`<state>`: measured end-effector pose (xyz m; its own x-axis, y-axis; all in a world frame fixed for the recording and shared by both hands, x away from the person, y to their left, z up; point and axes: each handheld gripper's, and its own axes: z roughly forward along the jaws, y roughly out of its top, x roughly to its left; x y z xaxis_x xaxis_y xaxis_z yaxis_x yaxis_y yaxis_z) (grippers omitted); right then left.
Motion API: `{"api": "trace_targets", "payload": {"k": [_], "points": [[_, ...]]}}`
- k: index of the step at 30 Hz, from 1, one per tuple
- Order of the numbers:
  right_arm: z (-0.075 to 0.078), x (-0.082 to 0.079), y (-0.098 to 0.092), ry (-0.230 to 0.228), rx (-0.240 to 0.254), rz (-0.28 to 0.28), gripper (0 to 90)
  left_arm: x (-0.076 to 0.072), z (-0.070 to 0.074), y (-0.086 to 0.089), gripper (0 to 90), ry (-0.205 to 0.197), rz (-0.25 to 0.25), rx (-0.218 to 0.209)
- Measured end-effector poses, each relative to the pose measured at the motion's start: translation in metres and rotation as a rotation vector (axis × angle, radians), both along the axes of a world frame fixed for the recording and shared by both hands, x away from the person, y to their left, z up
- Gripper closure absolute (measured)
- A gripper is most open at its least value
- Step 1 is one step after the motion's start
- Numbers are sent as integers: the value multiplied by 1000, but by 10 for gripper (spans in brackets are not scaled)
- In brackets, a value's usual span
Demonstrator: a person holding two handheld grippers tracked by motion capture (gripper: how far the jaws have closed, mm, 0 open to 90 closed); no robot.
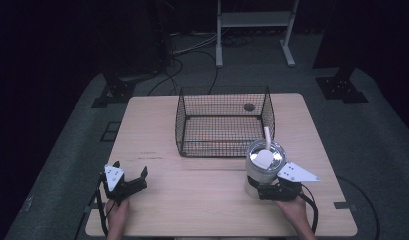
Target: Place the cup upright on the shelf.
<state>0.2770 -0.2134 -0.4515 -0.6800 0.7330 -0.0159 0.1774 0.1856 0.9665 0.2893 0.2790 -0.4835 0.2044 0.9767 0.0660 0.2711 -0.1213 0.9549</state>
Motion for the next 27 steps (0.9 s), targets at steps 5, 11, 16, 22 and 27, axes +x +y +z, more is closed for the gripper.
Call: {"api": "trace_targets", "payload": {"k": [5,11,16,22,27], "points": [[9,-1,1,-34,3,29,83,0,0,0,0,-1,-4,0],[19,3,8,-22,-23,64,84,0,0,0,0,-2,-7,4],[25,7,16,-14,26,110,83,0,0,0,0,-2,-8,4],[44,20,27,-17,87,171,83,0,0,0,0,-5,-7,4],[65,32,39,-30,98,210,83,0,0,-1,0,-2,-8,6]]}}
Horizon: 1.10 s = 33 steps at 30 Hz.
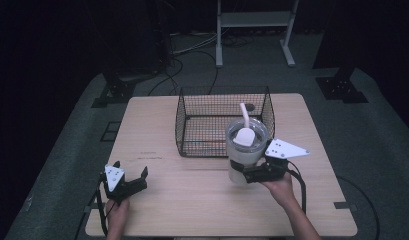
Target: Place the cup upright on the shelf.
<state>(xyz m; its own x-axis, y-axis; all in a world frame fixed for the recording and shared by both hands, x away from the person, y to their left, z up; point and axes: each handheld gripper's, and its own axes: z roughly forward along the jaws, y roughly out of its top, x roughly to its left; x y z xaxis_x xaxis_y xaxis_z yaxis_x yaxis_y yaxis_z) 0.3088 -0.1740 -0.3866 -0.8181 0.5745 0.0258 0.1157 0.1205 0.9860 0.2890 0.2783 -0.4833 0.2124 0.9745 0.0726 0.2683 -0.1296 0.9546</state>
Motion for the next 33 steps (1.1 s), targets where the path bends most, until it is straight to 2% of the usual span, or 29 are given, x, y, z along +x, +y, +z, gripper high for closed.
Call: {"api": "trace_targets", "payload": {"k": [11,17,25,33], "points": [[43,32,19,-40,26,42,83,0,0,0,0,1,0,0],[57,54,28,-41,9,46,83,0,0,0,0,-5,0,-2],[65,90,45,-31,-46,49,83,0,0,0,0,-3,-2,-3],[61,127,64,0,-77,49,83,0,0,0,0,-2,-4,-4]]}}
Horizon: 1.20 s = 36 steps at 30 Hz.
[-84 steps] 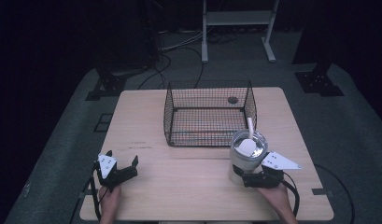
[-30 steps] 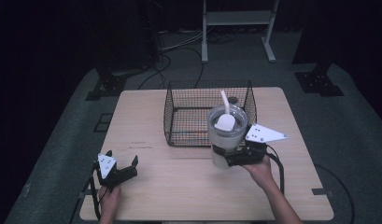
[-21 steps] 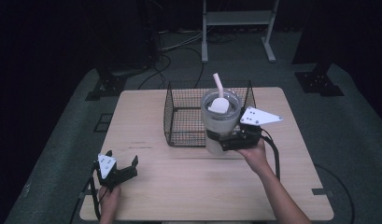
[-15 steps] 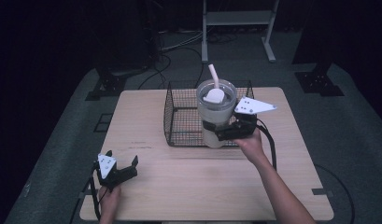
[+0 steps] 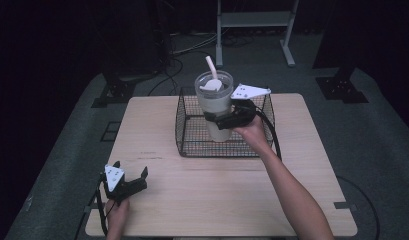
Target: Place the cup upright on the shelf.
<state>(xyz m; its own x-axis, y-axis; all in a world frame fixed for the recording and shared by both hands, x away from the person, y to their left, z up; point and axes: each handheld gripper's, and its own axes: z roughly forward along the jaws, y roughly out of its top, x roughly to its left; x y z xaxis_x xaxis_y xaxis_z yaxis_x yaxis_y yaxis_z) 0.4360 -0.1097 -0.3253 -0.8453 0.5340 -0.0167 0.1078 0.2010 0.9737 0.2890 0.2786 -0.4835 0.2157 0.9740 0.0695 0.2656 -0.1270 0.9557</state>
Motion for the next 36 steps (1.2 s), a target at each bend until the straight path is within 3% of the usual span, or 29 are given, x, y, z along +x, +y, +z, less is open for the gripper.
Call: {"api": "trace_targets", "payload": {"k": [7,18,30,36], "points": [[-6,28,12,29,-18,-6,83,0,0,1,0,-1,-3,0],[-20,60,19,81,-33,-23,83,0,0,0,0,-2,-6,1],[-43,78,23,160,-53,-47,82,-1,0,1,0,-3,-6,0],[-52,85,29,181,-103,-50,82,-1,0,0,0,-6,-13,-1]]}}
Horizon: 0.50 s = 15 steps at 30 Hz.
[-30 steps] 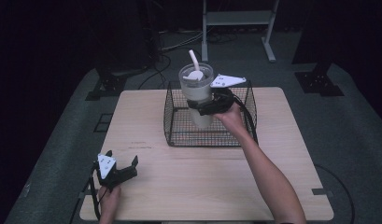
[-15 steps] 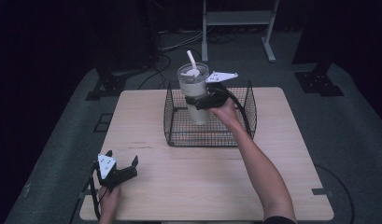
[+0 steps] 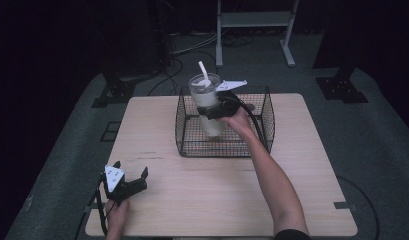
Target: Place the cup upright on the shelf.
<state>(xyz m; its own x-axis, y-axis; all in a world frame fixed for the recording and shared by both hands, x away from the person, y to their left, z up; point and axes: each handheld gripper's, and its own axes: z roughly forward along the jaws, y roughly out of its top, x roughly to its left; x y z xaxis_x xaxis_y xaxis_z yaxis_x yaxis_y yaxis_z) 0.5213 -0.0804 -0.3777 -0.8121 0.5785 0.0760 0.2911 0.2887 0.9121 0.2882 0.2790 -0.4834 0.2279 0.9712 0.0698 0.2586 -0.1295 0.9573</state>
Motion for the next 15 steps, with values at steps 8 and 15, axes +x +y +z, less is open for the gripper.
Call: {"api": "trace_targets", "payload": {"k": [8,15], "points": [[-12,12,9,46,-52,12,82,0,0,0,0,-2,-1,-2],[-18,17,20,49,-59,6,81,0,0,0,0,-3,-5,2]]}}
